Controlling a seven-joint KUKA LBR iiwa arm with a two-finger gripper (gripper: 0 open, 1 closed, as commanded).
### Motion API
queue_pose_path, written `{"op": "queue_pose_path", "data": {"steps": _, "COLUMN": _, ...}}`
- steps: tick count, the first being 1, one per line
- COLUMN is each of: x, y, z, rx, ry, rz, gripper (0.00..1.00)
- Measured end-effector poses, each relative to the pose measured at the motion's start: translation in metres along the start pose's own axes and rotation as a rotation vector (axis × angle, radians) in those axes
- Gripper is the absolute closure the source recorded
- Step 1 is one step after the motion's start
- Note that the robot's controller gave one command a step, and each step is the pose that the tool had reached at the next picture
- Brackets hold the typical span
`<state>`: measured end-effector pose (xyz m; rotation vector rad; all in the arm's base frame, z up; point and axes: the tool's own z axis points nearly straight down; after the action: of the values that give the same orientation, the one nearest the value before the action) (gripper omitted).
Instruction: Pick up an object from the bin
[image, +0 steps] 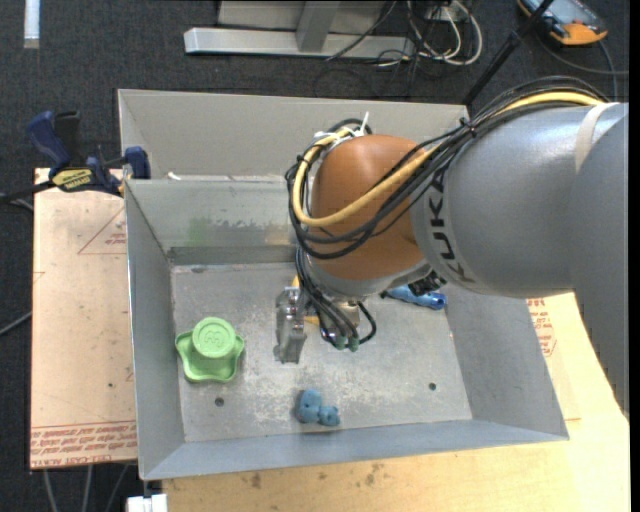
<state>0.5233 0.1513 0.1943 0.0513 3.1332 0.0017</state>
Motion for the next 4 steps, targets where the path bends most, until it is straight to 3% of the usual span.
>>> {"op": "queue_pose_path", "data": {"steps": 1, "x": -0.007, "y": 0.036, "z": 0.056, "rx": 0.002, "ry": 0.011, "rz": 0.209, "gripper": 1.0}}
{"op": "queue_pose_path", "data": {"steps": 2, "x": -0.039, "y": 0.032, "z": 0.089, "rx": 0.002, "ry": 0.008, "rz": 0.363, "gripper": 1.0}}
{"op": "queue_pose_path", "data": {"steps": 3, "x": -0.039, "y": 0.032, "z": 0.088, "rx": 0.002, "ry": 0.007, "rz": 0.363, "gripper": 0.0}}
{"op": "queue_pose_path", "data": {"steps": 4, "x": -0.012, "y": 0.035, "z": 0.126, "rx": 0.001, "ry": 0.011, "rz": -0.067, "gripper": 0.0}}
